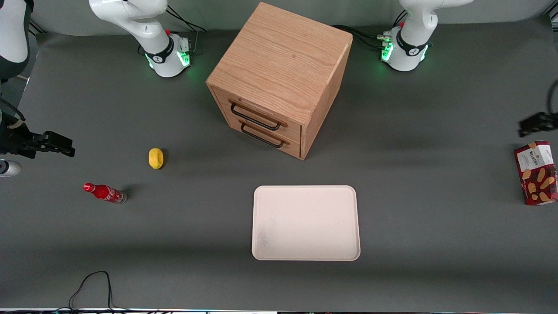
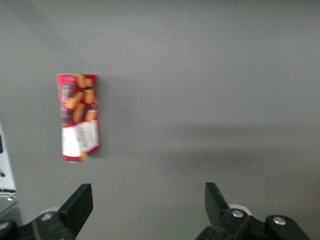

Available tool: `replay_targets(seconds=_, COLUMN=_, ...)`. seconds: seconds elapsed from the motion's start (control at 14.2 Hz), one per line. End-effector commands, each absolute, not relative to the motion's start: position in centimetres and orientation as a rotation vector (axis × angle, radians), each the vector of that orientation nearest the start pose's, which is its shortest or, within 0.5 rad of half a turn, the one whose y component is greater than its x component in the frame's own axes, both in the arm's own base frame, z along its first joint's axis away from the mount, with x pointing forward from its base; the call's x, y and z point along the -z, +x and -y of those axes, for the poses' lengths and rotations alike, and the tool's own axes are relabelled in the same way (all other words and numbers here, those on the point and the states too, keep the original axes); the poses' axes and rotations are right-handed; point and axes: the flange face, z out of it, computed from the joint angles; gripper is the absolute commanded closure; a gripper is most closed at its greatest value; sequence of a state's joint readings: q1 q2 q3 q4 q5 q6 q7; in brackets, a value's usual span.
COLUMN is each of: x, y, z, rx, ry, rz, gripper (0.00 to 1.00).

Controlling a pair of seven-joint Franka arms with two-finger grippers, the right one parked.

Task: Place red cookie box on tray
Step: 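Close the left gripper on the red plaid shortbread box and lift it, then carry the held box with the left gripper over to the white tray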

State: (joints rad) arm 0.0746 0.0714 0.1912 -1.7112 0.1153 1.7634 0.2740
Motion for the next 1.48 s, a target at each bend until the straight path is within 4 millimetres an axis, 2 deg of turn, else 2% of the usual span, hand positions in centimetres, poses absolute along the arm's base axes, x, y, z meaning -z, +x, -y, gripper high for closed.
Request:
replay_targets(seconds=0.0, x=-48.4, y=56.8, z=-24.0, rx=-0.071, ry=-3.016, rz=-0.185, gripper=0.00)
replay_targets(seconds=0.14, x=-43.9, y=57.3, z=-28.6, rx=-0.036, ry=-3.028, rz=-0.244, gripper=0.00)
replay_targets(seconds=0.28, x=-38.8, y=56.9, z=-34.0, rx=-0.036, ry=-3.041, rz=-0.279, gripper=0.00)
replay_targets(seconds=0.49, x=-30.7, y=57.4, z=-36.2, rx=-0.088, ry=-3.106, rz=-0.316, gripper=0.00)
replay_targets(seconds=0.63, x=-26.9, y=57.0, z=-37.5, rx=-0.127, ry=-3.104, rz=-0.288, gripper=0.01)
replay_targets(seconds=0.7, x=-25.5, y=56.8, z=-37.7, rx=-0.141, ry=-3.101, rz=-0.288, gripper=0.08)
replay_targets(seconds=0.77, x=-24.7, y=56.5, z=-38.0, rx=-0.157, ry=-3.105, rz=-0.279, gripper=0.30)
replay_targets(seconds=0.85, x=-24.4, y=56.5, z=-38.0, rx=-0.164, ry=-3.107, rz=-0.279, gripper=0.71)
replay_targets(seconds=0.92, x=-24.5, y=56.5, z=-37.9, rx=-0.167, ry=-3.107, rz=-0.273, gripper=1.00)
replay_targets(seconds=1.13, x=-24.6, y=56.9, z=-37.5, rx=-0.160, ry=-3.099, rz=-0.291, gripper=1.00)
replay_targets(seconds=1.41, x=-26.6, y=58.0, z=-37.0, rx=-0.149, ry=-3.073, rz=-0.336, gripper=1.00)
